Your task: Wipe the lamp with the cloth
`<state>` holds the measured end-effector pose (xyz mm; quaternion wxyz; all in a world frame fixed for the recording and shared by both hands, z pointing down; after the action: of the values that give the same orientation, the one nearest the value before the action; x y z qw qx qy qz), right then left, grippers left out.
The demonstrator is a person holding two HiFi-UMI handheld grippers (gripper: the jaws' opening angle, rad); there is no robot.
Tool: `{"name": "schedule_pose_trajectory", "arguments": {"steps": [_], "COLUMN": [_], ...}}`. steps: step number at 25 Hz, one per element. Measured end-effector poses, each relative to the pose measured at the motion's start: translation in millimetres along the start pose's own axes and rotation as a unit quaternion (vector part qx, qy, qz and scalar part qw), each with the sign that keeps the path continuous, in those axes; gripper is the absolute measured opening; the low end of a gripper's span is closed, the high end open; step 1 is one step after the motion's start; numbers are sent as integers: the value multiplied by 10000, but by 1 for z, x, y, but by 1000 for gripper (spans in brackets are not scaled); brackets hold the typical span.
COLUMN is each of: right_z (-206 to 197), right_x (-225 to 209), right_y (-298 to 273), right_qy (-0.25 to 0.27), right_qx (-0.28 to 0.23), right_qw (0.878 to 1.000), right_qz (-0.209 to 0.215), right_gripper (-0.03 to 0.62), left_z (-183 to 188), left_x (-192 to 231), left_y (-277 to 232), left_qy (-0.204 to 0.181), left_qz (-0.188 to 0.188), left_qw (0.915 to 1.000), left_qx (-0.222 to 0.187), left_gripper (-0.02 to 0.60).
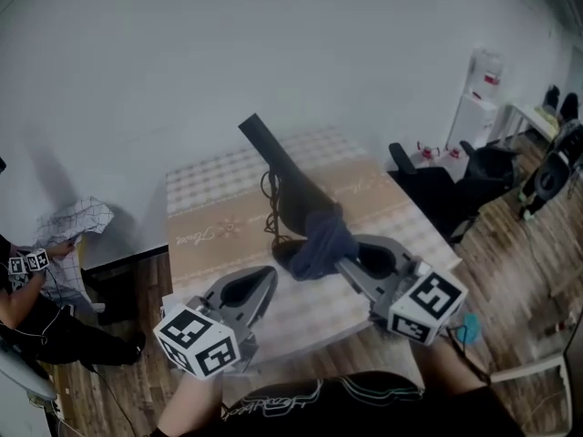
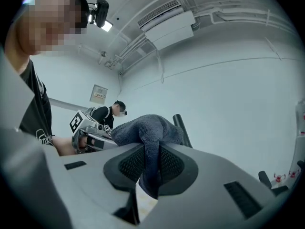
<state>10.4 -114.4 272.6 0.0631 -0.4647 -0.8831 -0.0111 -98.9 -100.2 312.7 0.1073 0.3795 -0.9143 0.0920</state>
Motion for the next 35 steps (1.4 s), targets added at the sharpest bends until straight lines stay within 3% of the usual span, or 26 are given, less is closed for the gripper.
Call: {"name": "schedule_pose_trajectory", "arguments": {"steps": [12, 22, 29, 35], "right_z": [45, 65, 71, 72], "right_x": [-36, -44, -35, -32], "right_y": [-44, -104, -155, -164], "right_qy": [1130, 1732, 2381, 2899], "right_qx": [-215, -191, -74, 5], "right_qw": [9933, 9838, 9692, 9539], "right_qz": [-125, -417, -619, -772], "right_gripper": [57, 57, 57, 57], "left_z": [17, 24, 20, 11], "left_x": [26, 76, 114, 118], "left_y": [-6, -11, 0, 2], "left_qy": [-65, 5, 125, 142], "left_qz": [220, 57, 3, -71], "left_qw": [9997, 9999, 9999, 9998], "left_qx": [-92, -86, -50, -107], "left_gripper": [0, 0, 0, 0]}}
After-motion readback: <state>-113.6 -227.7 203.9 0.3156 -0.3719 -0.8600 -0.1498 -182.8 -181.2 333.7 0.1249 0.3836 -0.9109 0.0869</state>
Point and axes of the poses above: the fingertips, and each gripper's own axes: y backward along the fingers, x to its left, z out of its top, the point moved 1 cm from there along y, backward along the fingers, and after that the axes turned 3 degrees about y, right-handed, at the moved point
